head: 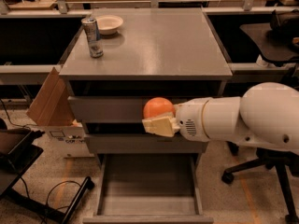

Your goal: Place orange into bottom drawer

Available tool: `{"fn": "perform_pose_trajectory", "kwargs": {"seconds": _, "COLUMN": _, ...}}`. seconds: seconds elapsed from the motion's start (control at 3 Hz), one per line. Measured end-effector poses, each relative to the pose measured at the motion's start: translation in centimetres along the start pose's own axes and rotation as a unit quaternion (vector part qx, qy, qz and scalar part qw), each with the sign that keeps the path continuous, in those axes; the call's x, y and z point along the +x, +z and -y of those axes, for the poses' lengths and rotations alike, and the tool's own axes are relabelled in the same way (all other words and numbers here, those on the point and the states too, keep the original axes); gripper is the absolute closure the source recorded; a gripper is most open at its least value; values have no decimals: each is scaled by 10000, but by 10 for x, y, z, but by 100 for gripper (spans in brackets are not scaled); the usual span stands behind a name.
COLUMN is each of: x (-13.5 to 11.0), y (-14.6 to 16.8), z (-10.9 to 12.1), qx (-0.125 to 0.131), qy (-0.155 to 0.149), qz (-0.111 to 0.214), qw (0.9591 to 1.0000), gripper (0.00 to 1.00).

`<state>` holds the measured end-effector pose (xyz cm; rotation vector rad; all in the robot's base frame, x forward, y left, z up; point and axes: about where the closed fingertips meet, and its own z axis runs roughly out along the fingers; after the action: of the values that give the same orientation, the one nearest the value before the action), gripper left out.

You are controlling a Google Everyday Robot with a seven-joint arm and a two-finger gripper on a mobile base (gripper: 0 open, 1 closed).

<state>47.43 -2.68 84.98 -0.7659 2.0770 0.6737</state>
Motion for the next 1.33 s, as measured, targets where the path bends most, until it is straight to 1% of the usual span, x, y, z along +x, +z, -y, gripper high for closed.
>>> {"fn": "perform_pose_trajectory", "kwargs": {"seconds": 0.33, "x": 54, "y": 37, "z": 21, "qx": -2, "qy": 349, "qz": -380, "qw": 9987, "gripper": 100}}
{"fn": "perform_pose_trajectory", "kwargs": {"seconds": 0.67, "x": 131, "y": 76, "z": 39, "qx": -12, "qy": 668, "qz": -765, "qw": 9948, "gripper": 100}}
{"fn": "perform_pose_trajectory", "kwargs": {"seconds": 1.0, "x": 199, "y": 108, "z": 53, "qx": -22, "qy": 966, "qz": -1100, "qw": 9892, "gripper": 100}}
{"fn": "perform_pose_trajectory", "kwargs": {"seconds": 1.33, "x": 248, "y": 143, "z": 62, "qx": -73, "qy": 1264, "qz": -1426, "qw": 9817, "gripper": 100}}
